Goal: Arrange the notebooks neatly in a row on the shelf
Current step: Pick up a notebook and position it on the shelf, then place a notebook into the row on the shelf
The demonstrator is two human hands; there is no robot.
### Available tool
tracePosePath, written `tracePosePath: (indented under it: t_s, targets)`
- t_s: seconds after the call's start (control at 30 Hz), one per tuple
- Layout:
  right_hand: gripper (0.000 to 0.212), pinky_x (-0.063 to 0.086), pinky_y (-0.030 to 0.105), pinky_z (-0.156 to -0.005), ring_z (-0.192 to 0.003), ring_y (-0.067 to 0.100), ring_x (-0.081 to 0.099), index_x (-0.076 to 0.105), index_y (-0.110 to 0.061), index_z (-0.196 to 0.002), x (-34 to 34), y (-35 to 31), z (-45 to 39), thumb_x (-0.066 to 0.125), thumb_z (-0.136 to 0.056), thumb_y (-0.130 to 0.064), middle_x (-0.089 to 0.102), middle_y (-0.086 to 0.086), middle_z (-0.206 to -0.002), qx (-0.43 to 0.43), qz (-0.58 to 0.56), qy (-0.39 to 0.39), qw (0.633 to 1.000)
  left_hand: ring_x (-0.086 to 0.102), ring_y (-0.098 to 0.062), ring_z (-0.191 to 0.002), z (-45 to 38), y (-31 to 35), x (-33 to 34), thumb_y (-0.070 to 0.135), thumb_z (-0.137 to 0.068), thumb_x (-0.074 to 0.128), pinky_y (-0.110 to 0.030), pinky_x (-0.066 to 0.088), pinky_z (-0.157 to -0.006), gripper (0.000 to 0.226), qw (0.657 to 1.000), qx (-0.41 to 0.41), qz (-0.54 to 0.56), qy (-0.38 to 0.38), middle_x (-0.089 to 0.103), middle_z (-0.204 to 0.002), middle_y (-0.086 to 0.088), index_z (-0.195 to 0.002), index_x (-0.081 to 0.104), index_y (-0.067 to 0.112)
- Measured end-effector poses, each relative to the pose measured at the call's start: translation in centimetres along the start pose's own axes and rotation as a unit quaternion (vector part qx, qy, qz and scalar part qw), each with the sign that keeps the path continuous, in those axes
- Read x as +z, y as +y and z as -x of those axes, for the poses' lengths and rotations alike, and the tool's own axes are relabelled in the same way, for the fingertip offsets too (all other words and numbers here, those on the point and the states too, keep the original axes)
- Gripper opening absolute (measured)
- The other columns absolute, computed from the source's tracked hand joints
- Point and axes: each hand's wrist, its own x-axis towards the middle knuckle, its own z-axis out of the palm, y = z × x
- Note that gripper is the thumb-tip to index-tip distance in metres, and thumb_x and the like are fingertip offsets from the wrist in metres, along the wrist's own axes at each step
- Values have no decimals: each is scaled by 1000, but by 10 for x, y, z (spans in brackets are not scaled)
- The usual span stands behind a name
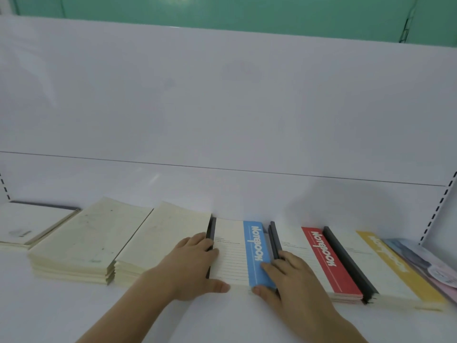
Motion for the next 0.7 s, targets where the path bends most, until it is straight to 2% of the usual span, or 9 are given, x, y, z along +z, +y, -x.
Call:
tracePosePath:
  t_s: [0.2, 0.3, 0.37, 0.43, 0.5, 0.53, 0.57, 0.67, 0.7]
  targets:
    - [66, 51, 38, -91, -116, 21, 60, 67, -33, -113, 5, 0, 3, 22, -89, -75, 65, -4, -119, 29, -9, -27, 999, 13, -19, -148, 0, -1, 0, 79, -82, 47, -37, 13, -121, 86, 1000, -1, 14, 9, 30, -154, 2, -145, 41, 20]
    - [66, 45, 36, -94, -121, 21, 57, 65, -31, -119, -1, -2, 6, 24, -90, -75, 62, -3, -127, 32, -14, -29, 999, 2, -18, -151, 1, 2, 1, 85, -79, 43, -39, 9, -124, 100, 998, -2, 44, 42, 13, -163, 4, -155, 23, 24]
    - [68, 45, 37, -97, -126, 22, 53, 62, -29, -124, -2, -1, 7, 25, -91, -75, 60, -3, -132, 20, -21, -12, 999, 2, -16, -152, 4, 6, 1, 84, -82, 37, -38, 7, -124, 98, 994, -13, 63, 90, 11, -165, 6, -157, 17, 25]
    - [75, 38, 36, -103, -134, 21, 44, 58, -30, -131, -10, -7, 9, 17, -89, -78, 54, -3, -140, 22, -41, -13, 999, 10, -12, -151, 9, 12, 1, 77, -89, 34, -33, 9, -124, 85, 981, -34, 85, 168, 19, -162, 9, -156, 23, 27]
    - [93, 15, 32, -112, -147, 17, 18, 38, -35, -145, -13, -15, 8, -3, -78, -85, 28, -7, -157, -2, -63, 9, 998, 26, -11, -145, 14, 17, 5, 69, -94, 34, -28, 15, -120, 70, 961, -61, 106, 247, 34, -155, 10, -150, 36, 27]
    - [97, 5, 29, -113, -148, 14, 5, 27, -37, -149, -16, -20, 7, -8, -72, -86, 14, -10, -160, -1, -79, -9, 997, 35, -12, -141, 18, 19, 7, 66, -95, 34, -26, 20, -117, 65, 952, -73, 114, 275, 43, -149, 10, -145, 45, 26]
    - [95, 2, 29, -112, -148, 13, 2, 24, -38, -149, -17, -26, 7, -6, -73, -85, 11, -11, -161, -4, -91, -8, 996, 42, -14, -136, 23, 19, 10, 63, -95, 33, -27, 24, -114, 62, 945, -82, 122, 293, 51, -143, 8, -139, 53, 24]
    - [73, 32, 37, -105, -140, 19, 34, 52, -31, -136, -19, -49, 11, 17, -90, -76, 45, -2, -148, -8, -72, -10, 997, 49, -15, -131, 41, 12, 18, 59, -93, 33, -29, 28, -112, 60, 935, -110, 122, 316, 58, -136, 6, -131, 61, 21]
    - [70, 39, 40, -102, -137, 21, 41, 56, -28, -133, -19, -56, 12, 22, -92, -73, 50, 0, -144, -8, -76, 0, 997, 48, -15, -131, 49, 9, 19, 58, -94, 33, -31, 29, -112, 59, 934, -119, 117, 317, 58, -137, 6, -131, 61, 22]
